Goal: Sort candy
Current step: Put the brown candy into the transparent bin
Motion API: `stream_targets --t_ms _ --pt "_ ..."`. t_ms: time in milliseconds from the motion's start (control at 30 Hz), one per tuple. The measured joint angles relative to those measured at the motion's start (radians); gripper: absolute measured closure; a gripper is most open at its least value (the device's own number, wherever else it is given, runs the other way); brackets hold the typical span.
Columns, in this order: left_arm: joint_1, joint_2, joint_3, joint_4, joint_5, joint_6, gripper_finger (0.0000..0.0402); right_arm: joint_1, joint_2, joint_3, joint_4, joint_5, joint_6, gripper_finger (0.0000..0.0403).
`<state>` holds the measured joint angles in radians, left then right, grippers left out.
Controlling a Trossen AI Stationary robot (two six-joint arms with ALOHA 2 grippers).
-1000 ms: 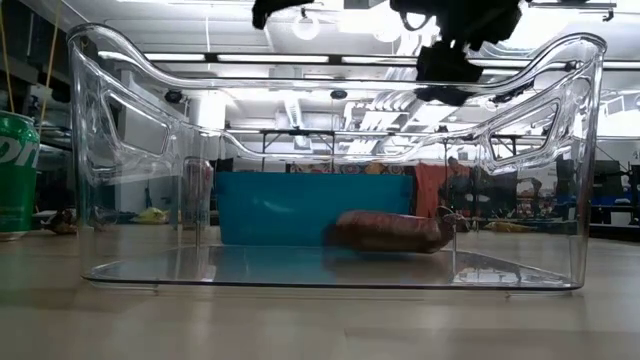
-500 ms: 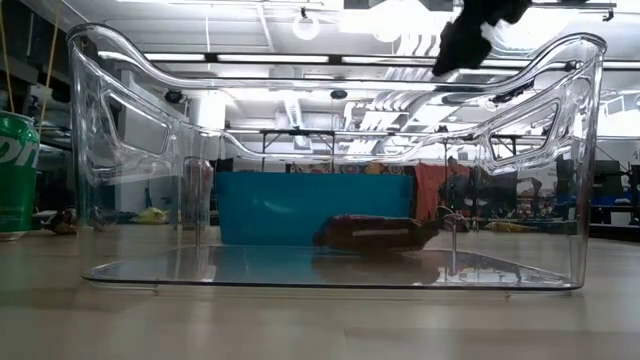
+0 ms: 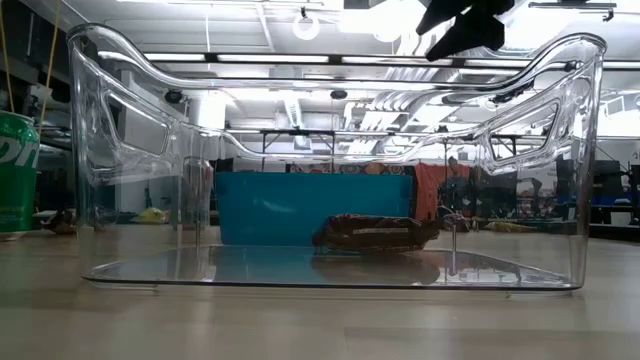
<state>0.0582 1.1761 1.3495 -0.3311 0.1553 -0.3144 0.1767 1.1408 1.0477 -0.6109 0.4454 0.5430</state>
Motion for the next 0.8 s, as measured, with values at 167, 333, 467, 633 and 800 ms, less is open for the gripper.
stream_targets --t_ms 167,333,467,633,800 --pt "-0.034 -0.036 0.000 -0.069 0.157 -0.091 0.0170 -0.026 0.005 0.000 0.001 0.001 0.026 0.0133" --pt "-0.136 -0.041 0.000 -0.197 0.224 -0.175 0.0170 -0.029 0.005 0.000 0.001 -0.001 0.070 0.0133" --pt "-0.246 -0.030 0.000 -0.417 0.183 -0.205 0.0170 -0.026 0.005 0.000 0.001 -0.008 0.146 0.0133" --pt "-0.398 0.028 -0.006 -0.637 0.054 -0.391 0.0170 -0.026 0.005 0.000 0.000 -0.064 0.184 0.0133" --pt "-0.572 0.137 -0.063 -0.615 0.039 -0.628 0.0170 -0.025 0.005 0.000 -0.011 -0.091 0.121 0.0133"
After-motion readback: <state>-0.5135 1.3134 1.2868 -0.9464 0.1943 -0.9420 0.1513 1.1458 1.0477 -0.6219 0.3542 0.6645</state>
